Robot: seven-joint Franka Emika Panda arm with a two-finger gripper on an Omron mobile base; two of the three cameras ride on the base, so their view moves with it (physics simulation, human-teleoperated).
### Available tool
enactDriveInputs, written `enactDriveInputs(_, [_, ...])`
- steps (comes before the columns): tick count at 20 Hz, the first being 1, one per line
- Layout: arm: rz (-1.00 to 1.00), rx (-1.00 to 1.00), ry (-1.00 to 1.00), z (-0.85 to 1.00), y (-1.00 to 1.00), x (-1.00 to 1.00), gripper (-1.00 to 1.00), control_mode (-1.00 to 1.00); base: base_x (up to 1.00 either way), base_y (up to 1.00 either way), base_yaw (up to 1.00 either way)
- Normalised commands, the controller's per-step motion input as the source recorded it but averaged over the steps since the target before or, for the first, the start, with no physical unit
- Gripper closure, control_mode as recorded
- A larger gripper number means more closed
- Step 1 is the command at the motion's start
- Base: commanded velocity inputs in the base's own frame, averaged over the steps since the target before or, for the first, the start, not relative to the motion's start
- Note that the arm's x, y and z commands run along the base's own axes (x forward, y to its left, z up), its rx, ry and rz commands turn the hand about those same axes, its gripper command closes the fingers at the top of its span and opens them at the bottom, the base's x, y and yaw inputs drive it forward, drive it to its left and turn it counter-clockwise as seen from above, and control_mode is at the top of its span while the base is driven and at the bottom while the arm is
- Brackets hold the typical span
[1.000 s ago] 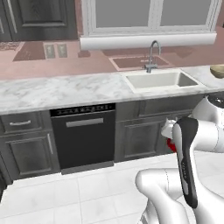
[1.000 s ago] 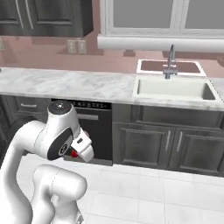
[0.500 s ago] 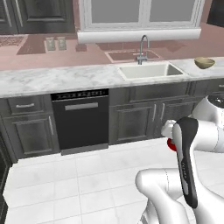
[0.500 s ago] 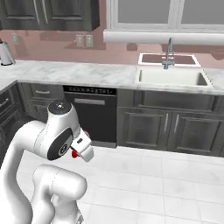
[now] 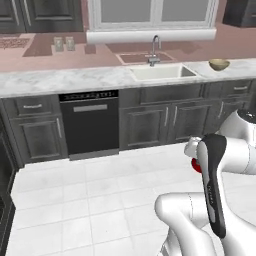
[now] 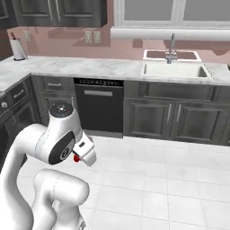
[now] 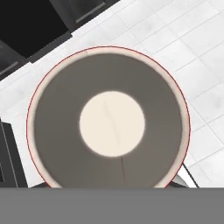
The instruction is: Clear the mugs and bowl far away from the sink.
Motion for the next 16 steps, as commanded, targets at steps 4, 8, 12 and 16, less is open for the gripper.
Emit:
enactDriveInputs(4, [0.0, 0.0, 0.0, 0.0, 0.0, 0.0, 1.0, 1.0, -0.75, 0.0, 0.0])
enactDriveInputs(8, [0.0, 0.0, 0.0, 0.0, 0.0, 0.0, 1.0, 1.0, -0.74, -0.01, 0.0])
enactDriveInputs(12, [0.0, 0.0, 0.0, 0.0, 0.0, 0.0, 1.0, 1.0, -0.72, -0.07, 0.0])
enactDriveInputs(16, [0.0, 0.0, 0.0, 0.0, 0.0, 0.0, 1.0, 1.0, -0.67, -0.18, 0.0])
